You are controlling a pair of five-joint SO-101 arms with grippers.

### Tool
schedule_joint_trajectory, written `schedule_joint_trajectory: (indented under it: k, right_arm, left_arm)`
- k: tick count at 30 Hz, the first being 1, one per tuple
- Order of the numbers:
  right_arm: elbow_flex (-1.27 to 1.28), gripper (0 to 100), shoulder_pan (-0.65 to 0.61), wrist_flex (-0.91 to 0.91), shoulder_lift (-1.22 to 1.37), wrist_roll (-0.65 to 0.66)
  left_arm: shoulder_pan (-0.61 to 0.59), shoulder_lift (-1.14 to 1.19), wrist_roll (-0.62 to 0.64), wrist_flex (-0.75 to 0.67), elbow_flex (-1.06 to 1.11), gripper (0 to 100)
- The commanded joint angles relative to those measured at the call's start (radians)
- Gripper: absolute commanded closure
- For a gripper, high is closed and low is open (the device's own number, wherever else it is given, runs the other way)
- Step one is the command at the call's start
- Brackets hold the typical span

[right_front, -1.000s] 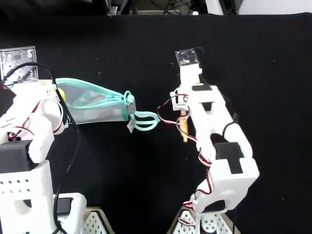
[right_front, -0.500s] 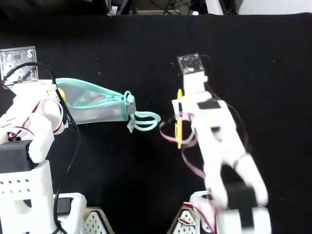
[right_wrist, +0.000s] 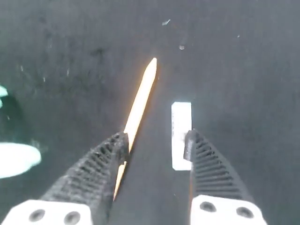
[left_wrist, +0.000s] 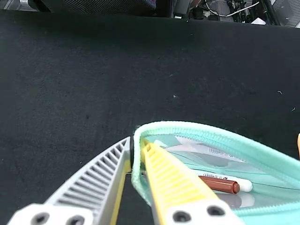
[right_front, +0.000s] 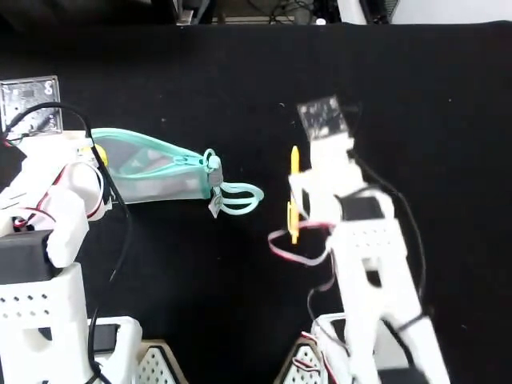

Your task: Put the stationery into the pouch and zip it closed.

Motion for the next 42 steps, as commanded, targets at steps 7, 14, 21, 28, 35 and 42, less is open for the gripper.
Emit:
schedule_joint_trajectory:
  k: [7,14,21,28,35,42]
  right_arm:
    - [-0.711,77.6,-0.046,0.250,0.765,-0.094]
    - [-1.063,76.4,-0.044,0.350,1.161,-0.092]
    - [-1.141,78.2,-0.041,0.350,1.253,-0.094]
    - [-1.136,98.6,-0.008,0.348,1.248,-0.086]
    - [-0.924,98.6,0.008,0.339,0.990,-0.084]
    - [-0.386,98.6,-0.017,0.273,0.400,-0.080]
  left_arm:
    - [-0.005,0.044,-0.006,0.014,0.124,97]
    - [-0.005,0.044,-0.006,0.014,0.124,97]
    - [-0.005,0.044,-0.006,0.011,0.124,97]
    - [-0.005,0.044,-0.006,0.011,0.124,97]
    - [-0.005,0.046,-0.006,0.011,0.125,97]
    - [-0.005,0.054,-0.006,0.008,0.125,97]
